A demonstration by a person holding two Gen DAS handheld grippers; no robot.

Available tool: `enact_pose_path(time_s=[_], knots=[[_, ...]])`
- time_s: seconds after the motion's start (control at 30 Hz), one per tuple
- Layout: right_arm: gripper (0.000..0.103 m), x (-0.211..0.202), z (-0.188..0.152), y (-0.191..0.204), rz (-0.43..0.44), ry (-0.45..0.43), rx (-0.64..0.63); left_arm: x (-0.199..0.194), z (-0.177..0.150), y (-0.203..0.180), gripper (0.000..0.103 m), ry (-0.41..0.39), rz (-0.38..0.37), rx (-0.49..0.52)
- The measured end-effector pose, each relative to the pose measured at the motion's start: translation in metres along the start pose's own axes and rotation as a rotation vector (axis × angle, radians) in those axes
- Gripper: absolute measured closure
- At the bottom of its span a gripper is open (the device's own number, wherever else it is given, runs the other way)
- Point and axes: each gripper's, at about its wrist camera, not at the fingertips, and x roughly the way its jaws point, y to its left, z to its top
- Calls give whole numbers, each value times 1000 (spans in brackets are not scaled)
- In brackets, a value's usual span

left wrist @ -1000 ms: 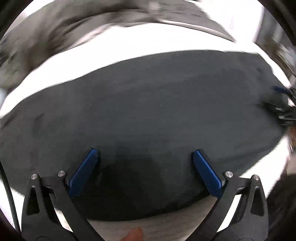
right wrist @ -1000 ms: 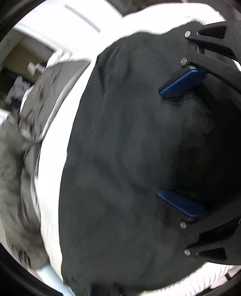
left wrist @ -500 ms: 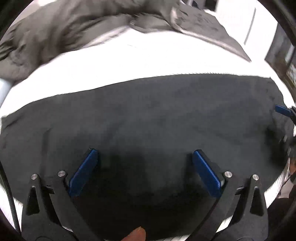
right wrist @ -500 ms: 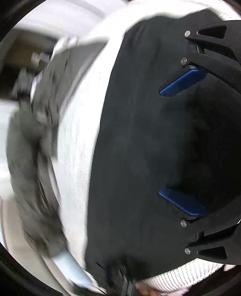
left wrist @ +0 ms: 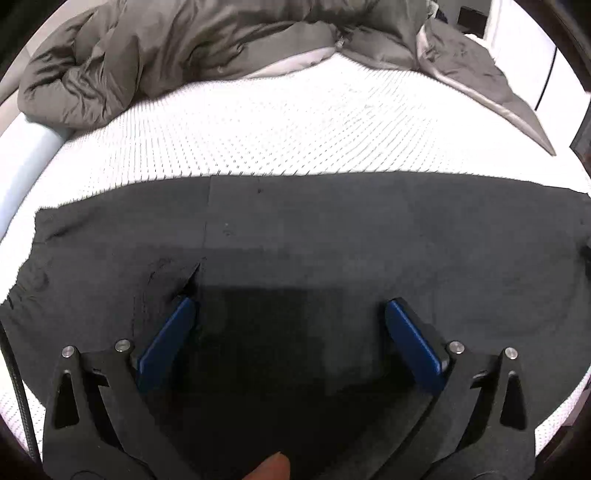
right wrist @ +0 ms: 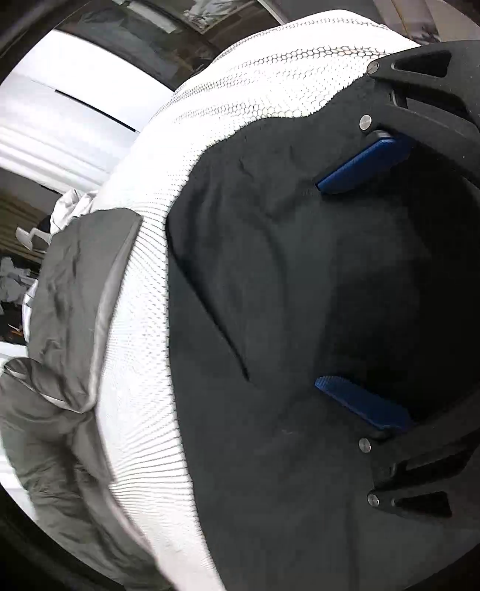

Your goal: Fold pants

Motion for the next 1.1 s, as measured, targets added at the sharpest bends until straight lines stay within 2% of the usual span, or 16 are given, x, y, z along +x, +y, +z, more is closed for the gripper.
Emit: enact_pose_path(time_s=[0.07, 0.13, 0.27, 0.37, 0.47, 0.5, 0.57, 0.63, 0.7, 0.73, 0.8, 0.83, 0.9, 0.97, 1.03, 1.1], knots=[[2, -17, 5, 7, 14, -51, -18, -12, 3, -14, 1, -36, -35, 12], [2, -35, 11, 25, 87, -102, -51, -21, 8, -37, 1, -52, -76, 51], [2, -52, 30, 88, 219, -144, -192, -7, 27, -86, 1, -45, -61, 150], [2, -41, 40, 137, 282, -102, -285, 13, 34, -110, 1, 13, -65, 192], [2, -8, 31, 164, 264, 12, -357, 32, 39, -113, 0, 48, -42, 224], [2, 0, 26, 163, 245, 31, -380, 35, 38, -107, 0, 48, -43, 221], [2, 9, 27, 143, 262, 37, -350, 34, 39, -91, 0, 52, -41, 180], [2, 16, 31, 105, 174, 40, -260, 33, 41, -68, 0, 41, 13, 121], [2, 34, 32, 54, 45, 60, -115, 34, 41, -43, 0, 36, 57, 54], [2, 43, 32, 36, 19, 68, -58, 35, 40, -28, 0, 39, 86, 7], [2, 52, 31, -4, 18, 77, 90, 34, 39, -10, 1, 38, 9, -56], [2, 51, 30, -13, 30, 76, 124, 31, 39, -10, 1, 31, -1, -62], [2, 41, 34, -16, 17, 66, 132, 22, 40, -21, 1, 5, 25, -29], [2, 23, 37, -2, 23, 38, 92, 21, 52, -31, 1, -17, -25, -17], [2, 3, 43, 22, 95, -10, 30, 21, 61, -50, 1, -21, -85, -4], [2, -13, 47, 58, 183, -52, -55, 23, 68, -74, 1, -23, -99, 30]])
